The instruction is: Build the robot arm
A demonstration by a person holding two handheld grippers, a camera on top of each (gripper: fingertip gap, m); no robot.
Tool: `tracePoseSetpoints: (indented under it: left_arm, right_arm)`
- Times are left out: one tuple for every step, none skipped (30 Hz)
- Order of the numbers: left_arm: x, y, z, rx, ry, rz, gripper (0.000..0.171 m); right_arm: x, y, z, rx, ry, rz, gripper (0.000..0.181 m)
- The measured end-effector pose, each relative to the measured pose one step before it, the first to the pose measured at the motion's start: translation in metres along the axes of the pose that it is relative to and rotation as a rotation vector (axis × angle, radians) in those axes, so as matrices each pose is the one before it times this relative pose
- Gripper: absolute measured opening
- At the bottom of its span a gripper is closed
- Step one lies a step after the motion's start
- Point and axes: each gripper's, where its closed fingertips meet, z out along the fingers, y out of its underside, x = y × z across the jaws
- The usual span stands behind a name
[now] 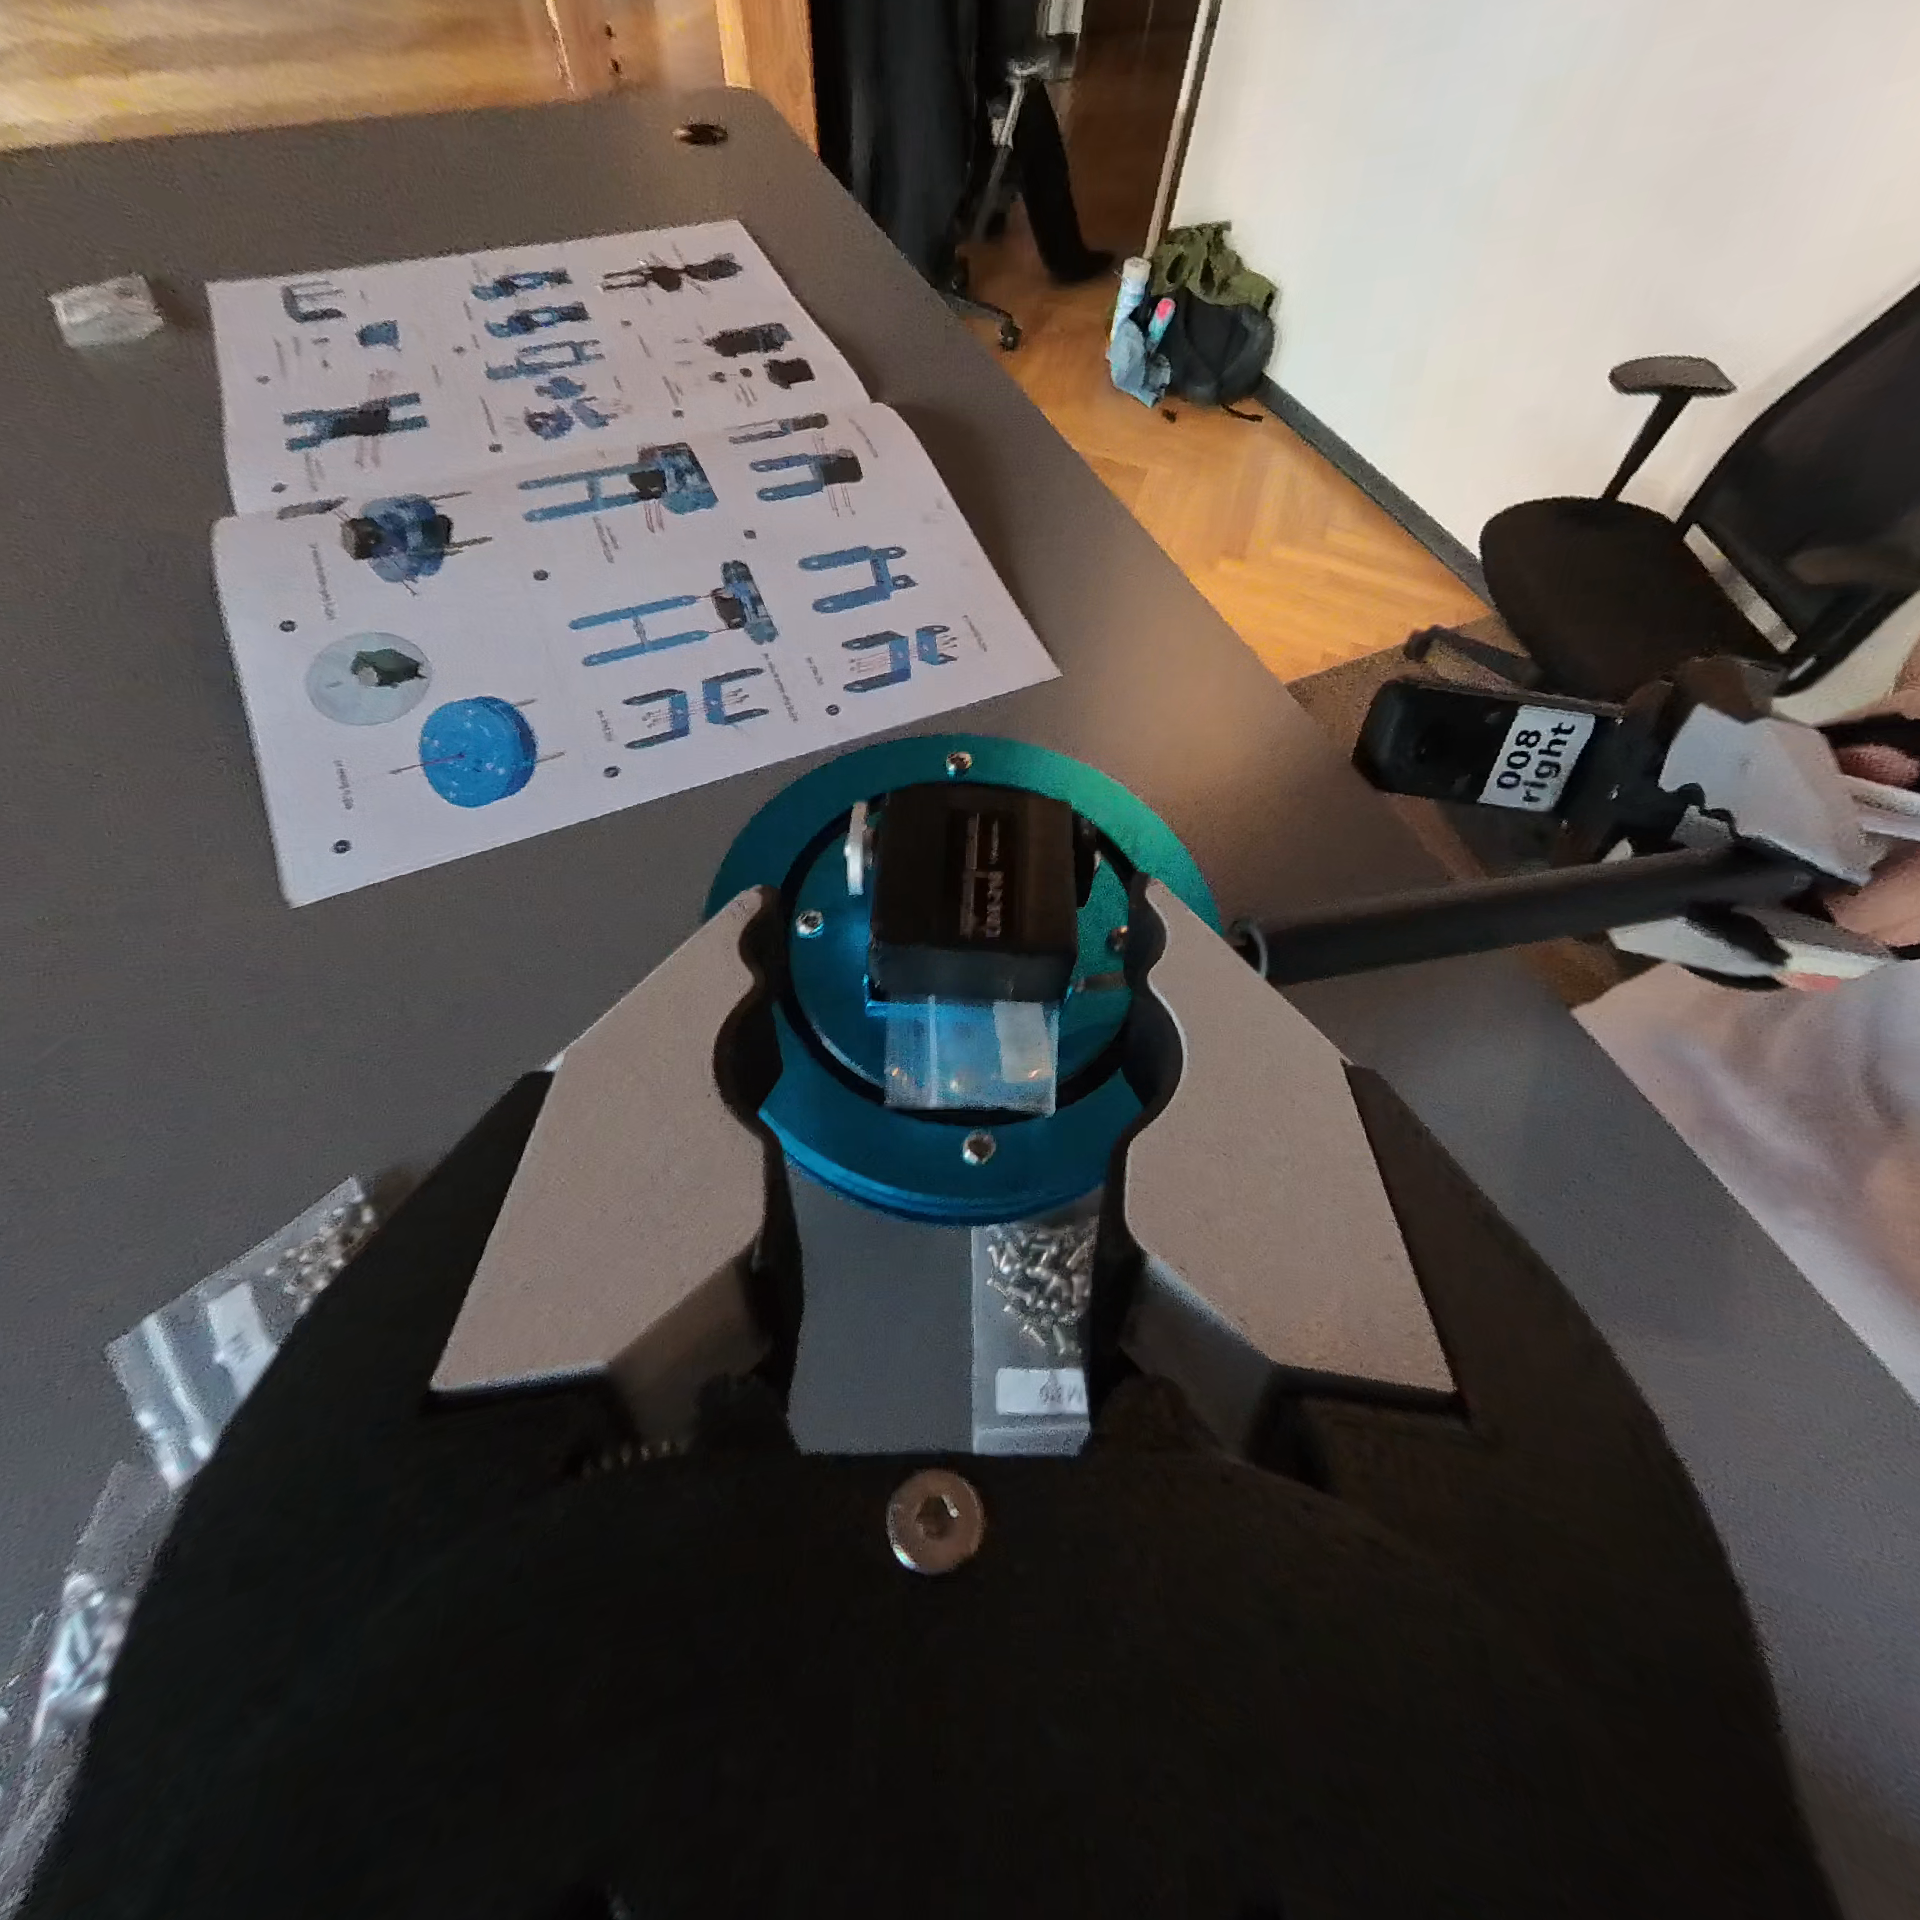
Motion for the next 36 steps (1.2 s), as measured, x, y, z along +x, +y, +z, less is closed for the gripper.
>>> tracePoseSetpoints:
  left_arm:
    - [0.00213,-0.00163,0.00433,-0.00740,0.0047,-0.0046,0.064]
    - [0.00155,-0.00144,0.00369,-0.00917,0.0008,0.0028,0.064]
    - [-0.00001,0.00063,0.00319,-0.01864,-0.0078,0.0082,0.064]
    - [-0.00128,0.00356,0.00266,-0.03714,-0.0131,0.0100,0.065]
    - [-0.00197,0.00343,0.00207,-0.03197,-0.0153,0.0105,0.067]
    - [-0.00122,0.00219,0.00129,-0.01800,-0.0083,0.0014,0.067]
    - [-0.00093,0.00098,0.00081,-0.00858,0.0009,-0.0150,0.064]
    - [-0.00030,0.00003,0.00059,0.00151,0.0071,-0.0201,0.063]
    - [0.00021,0.00092,0.00050,-0.00385,0.0092,-0.0148,0.063]
    - [0.00061,0.00134,0.00019,-0.00662,0.0079,-0.0063,0.062]
    - [0.00057,0.00147,-0.00004,-0.00771,0.0019,-0.0007,0.061]
    - [0.00100,0.00163,0.00001,-0.00772,0.0023,0.0025,0.058]
    - [0.00091,0.00230,0.00022,-0.01158,0.0015,0.0034,0.057]
    - [0.00057,0.00233,0.00045,-0.01151,0.0009,0.0015,0.055]
    - [0.00168,0.00074,0.00037,-0.00193,0.0103,-0.0056,0.051]
    - [0.00169,0.00011,0.00030,-0.00044,0.0100,-0.0101,0.047]
    - [0.00006,0.00019,-0.00003,-0.00293,-0.0024,-0.0010,0.047]
    - [0.00000,0.00037,-0.00028,-0.00574,-0.0032,0.0003,0.047]
    - [-0.00024,-0.00004,0.00007,-0.00388,-0.0024,-0.0061,0.047]
    - [-0.00024,-0.00028,0.00026,0.00036,-0.0038,-0.0081,0.046]
    - [-0.00019,-0.00026,0.00024,0.00128,-0.0059,-0.0045,0.046]
    - [-0.00015,-0.00026,0.00029,0.00093,-0.0062,-0.0042,0.046]
    - [-0.00011,-0.00016,0.00026,0.00193,-0.0062,-0.0025,0.046]
    - [-0.00018,-0.00030,0.00028,0.00459,-0.0066,-0.0056,0.046]
    - [-0.00009,-0.00030,0.00019,0.00558,-0.0062,-0.0051,0.046]
    - [-0.00003,-0.00013,0.00014,0.00383,-0.0052,-0.0053,0.046]
    - [0.00000,-0.00022,0.00027,0.00322,-0.0043,-0.0078,0.046]
    - [-0.00008,-0.00027,0.00024,0.00261,-0.0046,-0.0067,0.046]
    - [-0.00010,-0.00019,0.00021,0.00242,-0.0054,-0.0039,0.046]
    - [-0.00006,-0.00022,0.00026,0.00194,-0.0046,-0.0055,0.046]
    - [-0.00007,-0.00025,0.00021,0.00063,-0.0033,-0.0078,0.046]
    - [0.00003,-0.00035,0.00038,0.00124,-0.0037,-0.0025,0.046]
    - [-0.00006,-0.00011,0.00027,0.00111,-0.0033,0.0001,0.046]
    - [-0.00004,-0.00011,0.00001,0.00123,-0.0016,-0.0028,0.046]
    - [0.00002,-0.00005,0.00012,0.00214,-0.0007,-0.0040,0.046]
    - [-0.00005,-0.00013,0.00007,0.00234,-0.0014,-0.0028,0.046]
  right_arm:
    - [-0.00012,0.00002,-0.00010,0.0008,-0.0007,-0.0007,0.016]
    - [0.00020,0.00002,-0.00004,-0.0009,0.0014,-0.0020,0.017]
    - [0.00052,-0.00012,-0.00027,0.0000,0.0016,-0.0002,0.016]
    - [0.00019,-0.00034,-0.00022,0.0027,-0.0003,0.0017,0.016]
    - [-0.00004,-0.00021,-0.00005,0.0011,-0.0003,0.0004,0.017]
    - [-0.00008,0.00012,0.00006,-0.0006,0.0000,-0.0013,0.016]
    - [-0.00002,0.00022,0.00016,-0.0009,0.0003,-0.0020,0.016]
    - [0.00010,0.00024,0.00016,-0.0009,-0.0006,-0.0004,0.016]
    - [0.00004,0.00004,0.00014,0.0002,-0.0010,0.0021,0.016]
    - [0.00018,0.00000,0.00001,0.0001,-0.0004,0.0017,0.017]
    - [0.00033,-0.00002,-0.00011,-0.0001,0.0014,0.0005,0.016]
    - [0.00043,0.00005,-0.00009,-0.0005,0.0023,-0.0004,0.016]
    - [0.00018,0.00019,0.00012,-0.0008,0.0020,-0.0003,0.016]
    - [0.00010,0.00004,0.00004,-0.0002,0.0011,-0.0005,0.016]
    - [0.00002,0.00017,0.00028,-0.0009,0.0008,-0.0008,0.016]
    - [0.00007,0.00021,0.00035,-0.0015,0.0007,-0.0008,0.016]
    - [0.00016,0.00042,0.00028,-0.0023,0.0008,0.0000,0.016]
    - [0.00020,0.00013,0.00022,-0.0001,0.0007,0.0007,0.016]
    - [0.00012,0.00002,0.00003,0.0007,0.0004,0.0009,0.016]
    - [0.00007,-0.00005,-0.00009,0.0001,-0.0003,0.0008,0.016]
    - [-0.00008,0.00016,-0.00002,-0.0004,-0.0004,-0.0010,0.016]
    - [-0.00028,0.00005,0.00000,-0.0004,-0.0008,-0.0006,0.016]
    - [-0.00044,0.00006,-0.00012,0.0005,-0.0022,0.0009,0.016]
    - [-0.00052,-0.00011,-0.00023,0.0019,-0.0023,0.0003,0.016]
    - [-0.00028,0.00001,-0.00019,0.0000,-0.0011,0.0003,0.016]
    - [-0.00039,-0.00023,-0.00042,0.0014,-0.0012,0.0003,0.016]
    - [-0.00040,-0.00019,-0.00040,0.0012,-0.0021,0.0007,0.016]
    - [-0.00057,-0.00014,-0.00046,0.0015,-0.0042,0.0021,0.017]
    - [-0.00034,-0.00041,-0.00050,0.0024,-0.0053,0.0054,0.017]
    - [-0.00104,-0.00085,-0.00070,0.0051,-0.0109,0.0092,0.016]
    - [-0.00127,-0.00047,-0.00049,0.0042,-0.0149,0.0114,0.020]
    - [-0.00097,-0.00030,-0.00040,0.0035,-0.0136,0.0133,0.017]
    - [-0.00051,-0.00017,-0.00028,0.0037,-0.0130,0.0133,0.016]
    - [-0.00090,-0.00035,-0.00014,0.0050,-0.0160,0.0158,0.016]
    - [-0.00094,-0.00016,-0.00009,0.0040,-0.0182,0.0198,0.016]
    - [-0.00091,0.00000,0.00014,0.0042,-0.0174,0.0195,0.016]
